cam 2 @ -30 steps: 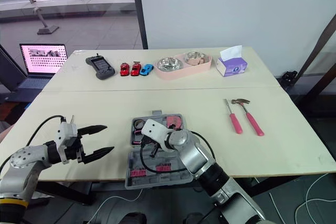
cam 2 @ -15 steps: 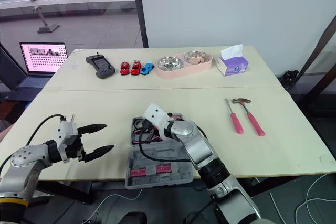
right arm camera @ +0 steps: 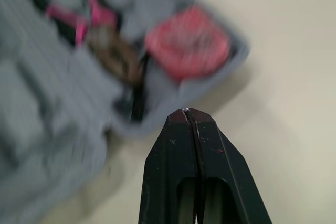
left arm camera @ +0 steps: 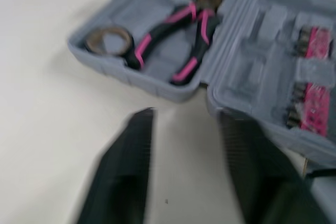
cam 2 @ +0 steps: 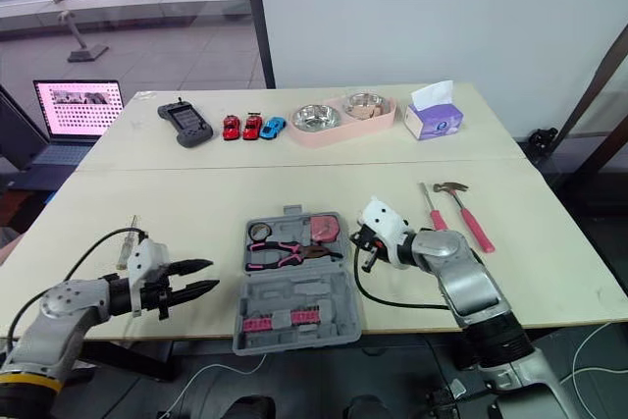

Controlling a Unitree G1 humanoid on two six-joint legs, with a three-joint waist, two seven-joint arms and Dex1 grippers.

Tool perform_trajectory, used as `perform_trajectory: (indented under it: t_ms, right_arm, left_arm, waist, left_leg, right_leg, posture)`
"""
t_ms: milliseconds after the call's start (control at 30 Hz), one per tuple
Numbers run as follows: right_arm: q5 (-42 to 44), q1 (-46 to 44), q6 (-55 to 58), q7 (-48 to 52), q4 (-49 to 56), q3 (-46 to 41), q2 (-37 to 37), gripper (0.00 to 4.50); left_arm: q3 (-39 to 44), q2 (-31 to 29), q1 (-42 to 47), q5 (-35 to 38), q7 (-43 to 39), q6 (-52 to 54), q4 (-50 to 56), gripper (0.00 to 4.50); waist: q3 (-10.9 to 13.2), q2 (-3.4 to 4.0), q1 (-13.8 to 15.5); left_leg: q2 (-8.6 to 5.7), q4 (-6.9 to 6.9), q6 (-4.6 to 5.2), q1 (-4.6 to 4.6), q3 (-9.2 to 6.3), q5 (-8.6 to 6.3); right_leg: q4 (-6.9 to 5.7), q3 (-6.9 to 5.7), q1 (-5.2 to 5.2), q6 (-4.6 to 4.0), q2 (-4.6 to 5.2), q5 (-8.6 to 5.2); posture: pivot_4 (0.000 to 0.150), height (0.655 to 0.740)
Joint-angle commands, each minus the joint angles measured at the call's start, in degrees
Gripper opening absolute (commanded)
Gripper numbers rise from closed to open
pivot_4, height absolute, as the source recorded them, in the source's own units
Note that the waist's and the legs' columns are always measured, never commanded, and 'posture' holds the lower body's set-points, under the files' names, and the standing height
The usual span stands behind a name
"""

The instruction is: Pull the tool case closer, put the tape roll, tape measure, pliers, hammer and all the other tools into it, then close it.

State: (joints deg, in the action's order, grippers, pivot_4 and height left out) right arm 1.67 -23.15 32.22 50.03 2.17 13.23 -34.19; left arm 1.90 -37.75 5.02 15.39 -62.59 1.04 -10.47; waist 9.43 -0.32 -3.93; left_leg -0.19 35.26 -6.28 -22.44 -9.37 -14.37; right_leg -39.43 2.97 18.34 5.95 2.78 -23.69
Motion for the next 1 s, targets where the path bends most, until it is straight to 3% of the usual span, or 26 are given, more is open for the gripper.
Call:
perform_trajectory:
  t_ms: [33,533,833,1000]
  right_arm:
    - [-1.8,-0.1,0.7,2.3,0.7,3.3,-2.3,0.0]
    - [-7.9,-7.4,-2.1,6.0,-5.1,13.6,-0.3,0.0]
    - [-8.9,-11.4,-2.5,5.9,-9.5,13.1,2.6,0.0]
    - [-8.9,-14.4,-3.6,4.1,-15.5,10.9,4.6,0.0]
  left_arm:
    - [-1.8,0.3,1.6,-2.8,1.7,-0.1,-1.2,0.06]
    - [-10.7,5.3,9.7,-11.3,3.9,-3.3,-10.1,0.06]
    - [-13.5,8.4,17.8,-15.3,4.8,-6.9,-19.7,0.06]
    - [-13.6,9.6,25.7,-17.6,5.6,-10.7,-30.4,0.06]
  waist:
    - [0.0,0.0,0.0]
    - [0.0,-0.01,0.1]
    - [0.0,0.02,0.7]
    - [0.0,0.02,0.8]
  left_leg:
    - [0.0,0.0,0.0,0.0,0.0,0.0]
    - [-0.02,0.04,-0.02,0.0,0.0,0.01]
    - [-0.04,0.16,-0.04,0.05,-0.02,0.03]
    - [-0.05,0.29,-0.03,0.05,-0.03,0.03]
  right_leg:
    - [0.0,0.0,0.0,0.0,0.0,0.0]
    - [0.01,-0.02,-0.04,0.0,0.02,0.0]
    - [-0.03,-0.04,-0.13,0.0,0.02,0.01]
    - [-0.09,-0.05,-0.16,0.01,0.02,0.01]
  posture:
    - [0.15,0.74]
    - [0.15,0.74]
    - [0.15,0.74]
    - [0.15,0.74]
